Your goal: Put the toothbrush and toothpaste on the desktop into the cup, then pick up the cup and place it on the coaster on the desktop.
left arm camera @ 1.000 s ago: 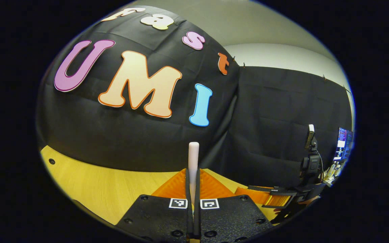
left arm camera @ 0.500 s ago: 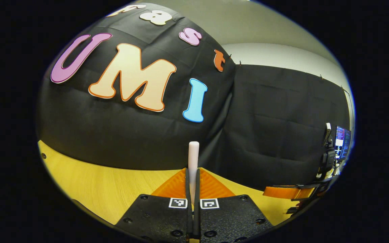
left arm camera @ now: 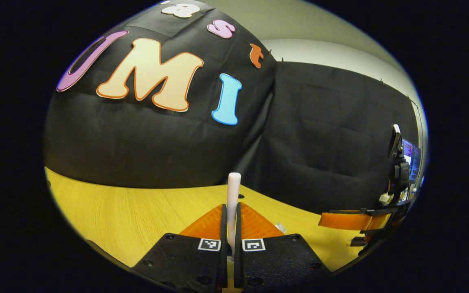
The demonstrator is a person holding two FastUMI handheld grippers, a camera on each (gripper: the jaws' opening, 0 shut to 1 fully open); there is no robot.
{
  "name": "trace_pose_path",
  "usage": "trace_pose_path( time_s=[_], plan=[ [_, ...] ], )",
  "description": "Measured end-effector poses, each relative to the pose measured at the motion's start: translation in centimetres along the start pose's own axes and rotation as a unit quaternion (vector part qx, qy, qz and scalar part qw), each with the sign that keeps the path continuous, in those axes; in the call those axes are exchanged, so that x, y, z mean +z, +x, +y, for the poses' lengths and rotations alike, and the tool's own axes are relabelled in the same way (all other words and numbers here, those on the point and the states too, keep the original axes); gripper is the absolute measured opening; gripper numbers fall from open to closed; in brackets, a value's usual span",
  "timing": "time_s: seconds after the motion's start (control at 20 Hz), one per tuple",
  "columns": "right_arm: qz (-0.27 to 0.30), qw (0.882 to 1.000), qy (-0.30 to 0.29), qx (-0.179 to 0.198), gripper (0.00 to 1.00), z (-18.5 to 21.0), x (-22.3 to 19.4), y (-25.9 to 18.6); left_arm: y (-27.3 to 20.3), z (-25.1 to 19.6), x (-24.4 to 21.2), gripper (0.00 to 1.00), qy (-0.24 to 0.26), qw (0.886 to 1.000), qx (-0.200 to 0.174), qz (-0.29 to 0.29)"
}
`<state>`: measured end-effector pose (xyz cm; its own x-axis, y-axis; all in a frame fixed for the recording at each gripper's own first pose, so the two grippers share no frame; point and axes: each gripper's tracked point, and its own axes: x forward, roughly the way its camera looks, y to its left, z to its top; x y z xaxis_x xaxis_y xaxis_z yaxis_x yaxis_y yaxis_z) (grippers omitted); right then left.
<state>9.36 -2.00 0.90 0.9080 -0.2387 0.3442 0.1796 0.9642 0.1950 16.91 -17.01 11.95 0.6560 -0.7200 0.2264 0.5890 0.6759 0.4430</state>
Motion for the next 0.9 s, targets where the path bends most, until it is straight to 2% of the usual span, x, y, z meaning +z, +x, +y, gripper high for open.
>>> trace_pose_path(
  time_s=[0.15,0.2,0.3,0.5,0.9],
  plan=[
    [0.002,1.0,-0.001,0.005,0.98,0.4,-0.1,-0.1,-0.7,-0.1,-0.3,0.26,-0.003,1.0,-0.001,0.001],
    [0.002,1.0,-0.001,0.007,0.98,0.6,-0.1,-0.1,-0.9,0.1,0.0,0.38,-0.003,1.0,0.003,-0.001],
    [0.003,1.0,-0.001,0.011,0.98,1.0,-0.1,-0.2,-1.8,0.9,0.7,0.68,0.008,1.0,0.023,-0.005],
    [0.007,1.0,-0.004,0.025,0.98,2.5,0.3,-0.4,-3.8,2.7,3.2,0.94,0.016,0.997,0.064,-0.038],
    [0.042,0.995,-0.029,0.084,0.98,8.4,0.4,-1.0,-9.9,7.3,5.8,0.94,0.029,0.988,0.147,-0.027]
  ],
)
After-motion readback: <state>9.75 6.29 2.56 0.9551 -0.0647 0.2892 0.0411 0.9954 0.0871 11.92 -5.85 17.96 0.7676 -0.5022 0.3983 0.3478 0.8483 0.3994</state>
